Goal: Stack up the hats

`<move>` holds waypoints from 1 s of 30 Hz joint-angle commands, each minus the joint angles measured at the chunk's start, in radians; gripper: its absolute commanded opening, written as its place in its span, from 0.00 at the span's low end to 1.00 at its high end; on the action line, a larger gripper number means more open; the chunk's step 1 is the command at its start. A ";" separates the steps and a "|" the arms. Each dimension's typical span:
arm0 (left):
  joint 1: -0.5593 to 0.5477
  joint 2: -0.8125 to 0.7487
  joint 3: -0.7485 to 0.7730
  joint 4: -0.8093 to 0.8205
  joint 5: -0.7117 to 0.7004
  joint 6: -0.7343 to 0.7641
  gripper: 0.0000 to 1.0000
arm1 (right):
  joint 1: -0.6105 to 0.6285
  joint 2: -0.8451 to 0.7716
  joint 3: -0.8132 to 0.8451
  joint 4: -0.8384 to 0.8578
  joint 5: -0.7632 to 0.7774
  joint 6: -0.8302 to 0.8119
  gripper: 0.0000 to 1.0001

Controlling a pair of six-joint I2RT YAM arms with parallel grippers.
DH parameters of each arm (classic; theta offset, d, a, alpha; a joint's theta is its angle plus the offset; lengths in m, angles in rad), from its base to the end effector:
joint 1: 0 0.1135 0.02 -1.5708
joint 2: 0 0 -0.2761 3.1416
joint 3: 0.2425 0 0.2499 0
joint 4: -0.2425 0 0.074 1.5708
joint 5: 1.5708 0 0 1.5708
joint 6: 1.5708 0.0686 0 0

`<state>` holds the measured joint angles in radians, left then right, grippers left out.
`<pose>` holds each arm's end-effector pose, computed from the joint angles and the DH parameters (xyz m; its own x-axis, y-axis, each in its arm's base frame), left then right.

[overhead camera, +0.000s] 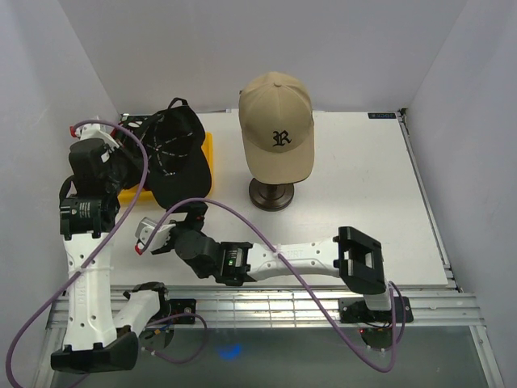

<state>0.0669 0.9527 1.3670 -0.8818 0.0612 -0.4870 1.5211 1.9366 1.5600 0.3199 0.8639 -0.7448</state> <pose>0.1850 0.0082 0.4269 -0.3916 -0.4944 -0.7760 -0.2212 0.8692 -0.4421 0.0762 0.4816 0.3312 0.4121 -0.5774 -0.7048 -0.4511 0.5428 -0.7084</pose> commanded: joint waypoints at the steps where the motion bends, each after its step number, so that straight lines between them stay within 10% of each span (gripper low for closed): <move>1: -0.013 -0.035 -0.003 0.018 -0.001 0.002 0.00 | -0.010 0.034 0.052 0.119 0.049 -0.074 0.96; 15: -0.049 -0.054 0.001 0.006 -0.029 0.018 0.00 | -0.053 0.082 0.147 0.197 0.100 -0.189 0.54; 22: -0.050 -0.039 0.041 0.017 -0.005 0.016 0.00 | -0.059 0.065 0.209 0.088 0.072 -0.111 0.08; 30: -0.050 -0.005 0.132 0.052 0.038 0.013 0.12 | -0.059 -0.037 0.255 -0.181 0.015 0.136 0.08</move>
<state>0.0223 0.9531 1.4277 -0.8986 0.0616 -0.4786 1.4643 1.9930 1.7512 0.2359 0.9146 -0.7467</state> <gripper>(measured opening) 0.103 0.124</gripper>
